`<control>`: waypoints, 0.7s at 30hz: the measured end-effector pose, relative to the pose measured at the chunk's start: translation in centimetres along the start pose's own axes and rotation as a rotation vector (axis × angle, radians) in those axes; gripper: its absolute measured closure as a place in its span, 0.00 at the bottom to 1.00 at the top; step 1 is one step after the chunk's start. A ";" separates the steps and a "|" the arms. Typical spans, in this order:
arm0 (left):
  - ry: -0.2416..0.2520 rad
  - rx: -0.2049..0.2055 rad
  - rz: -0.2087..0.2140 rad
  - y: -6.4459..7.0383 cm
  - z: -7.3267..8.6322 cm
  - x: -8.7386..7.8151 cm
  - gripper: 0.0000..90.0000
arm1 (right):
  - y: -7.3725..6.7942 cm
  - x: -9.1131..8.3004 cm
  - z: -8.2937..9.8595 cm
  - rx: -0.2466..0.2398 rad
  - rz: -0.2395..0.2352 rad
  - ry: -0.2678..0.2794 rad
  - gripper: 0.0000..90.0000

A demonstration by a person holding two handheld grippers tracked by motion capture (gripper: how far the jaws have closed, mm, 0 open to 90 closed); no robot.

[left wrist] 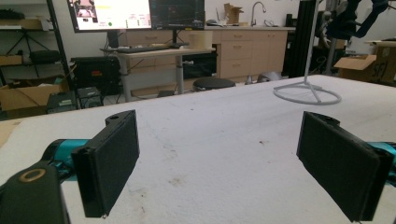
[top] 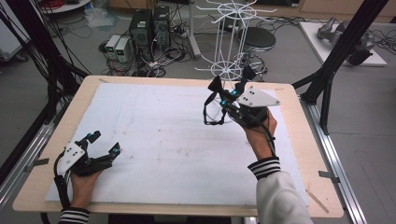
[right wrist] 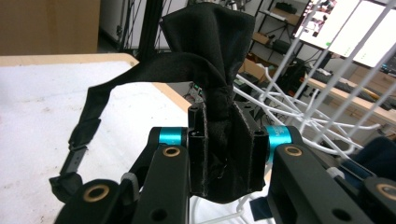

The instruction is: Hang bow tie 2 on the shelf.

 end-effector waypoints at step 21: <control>0.000 0.000 -0.001 0.0 0.0 0.0 0.15 | 4.1 -0.7 0.3 0.106 0.195 0.009 0.85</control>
Point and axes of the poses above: each handheld gripper's, and its own axes: x roughly forward along the jaws, z roughly out of its underside, y roughly to its right, the point moved 9 cm from there along x, roughly forward along the jaws, and after that the axes turned 15 degrees about z, right-handed, at the moved point
